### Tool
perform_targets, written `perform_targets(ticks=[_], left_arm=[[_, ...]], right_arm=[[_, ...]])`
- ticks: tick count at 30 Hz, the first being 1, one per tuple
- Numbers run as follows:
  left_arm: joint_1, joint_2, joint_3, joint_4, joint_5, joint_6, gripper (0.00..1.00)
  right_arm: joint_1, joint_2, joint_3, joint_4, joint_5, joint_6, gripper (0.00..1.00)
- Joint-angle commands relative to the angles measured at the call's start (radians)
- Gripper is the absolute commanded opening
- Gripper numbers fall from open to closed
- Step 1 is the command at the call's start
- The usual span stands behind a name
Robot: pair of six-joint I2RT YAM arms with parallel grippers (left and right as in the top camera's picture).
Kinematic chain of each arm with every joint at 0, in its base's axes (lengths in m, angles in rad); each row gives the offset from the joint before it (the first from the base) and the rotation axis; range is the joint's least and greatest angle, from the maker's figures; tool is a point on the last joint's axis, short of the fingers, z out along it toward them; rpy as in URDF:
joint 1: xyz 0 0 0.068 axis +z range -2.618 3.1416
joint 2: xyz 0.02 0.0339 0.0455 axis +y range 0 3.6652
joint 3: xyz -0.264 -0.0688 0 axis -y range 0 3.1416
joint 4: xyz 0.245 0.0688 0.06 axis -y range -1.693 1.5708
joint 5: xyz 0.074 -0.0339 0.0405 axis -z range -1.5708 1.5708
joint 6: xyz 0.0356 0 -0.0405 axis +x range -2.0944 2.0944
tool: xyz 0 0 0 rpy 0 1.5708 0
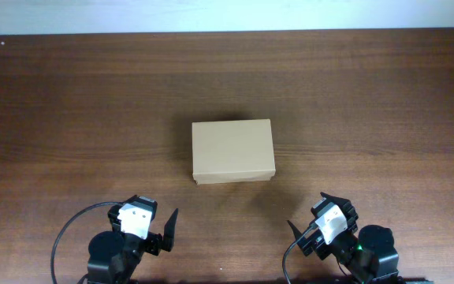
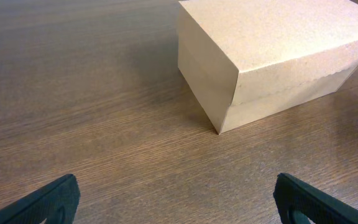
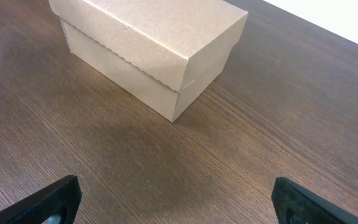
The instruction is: Pack container
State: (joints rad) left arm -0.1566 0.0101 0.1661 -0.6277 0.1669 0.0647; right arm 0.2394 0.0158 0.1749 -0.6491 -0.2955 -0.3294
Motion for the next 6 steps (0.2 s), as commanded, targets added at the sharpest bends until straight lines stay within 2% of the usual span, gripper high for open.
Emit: perform_targets(ticks=[1, 6], left_arm=[[-0.004, -0.005, -0.006, 0.000, -0.003, 0.020, 0.99], [-0.004, -0.005, -0.006, 0.000, -0.003, 0.020, 0.99]], right_arm=[[0.001, -0.013, -0.010, 0.003, 0.012, -0.003, 0.99], [0.001, -0.013, -0.010, 0.003, 0.013, -0.003, 0.99]])
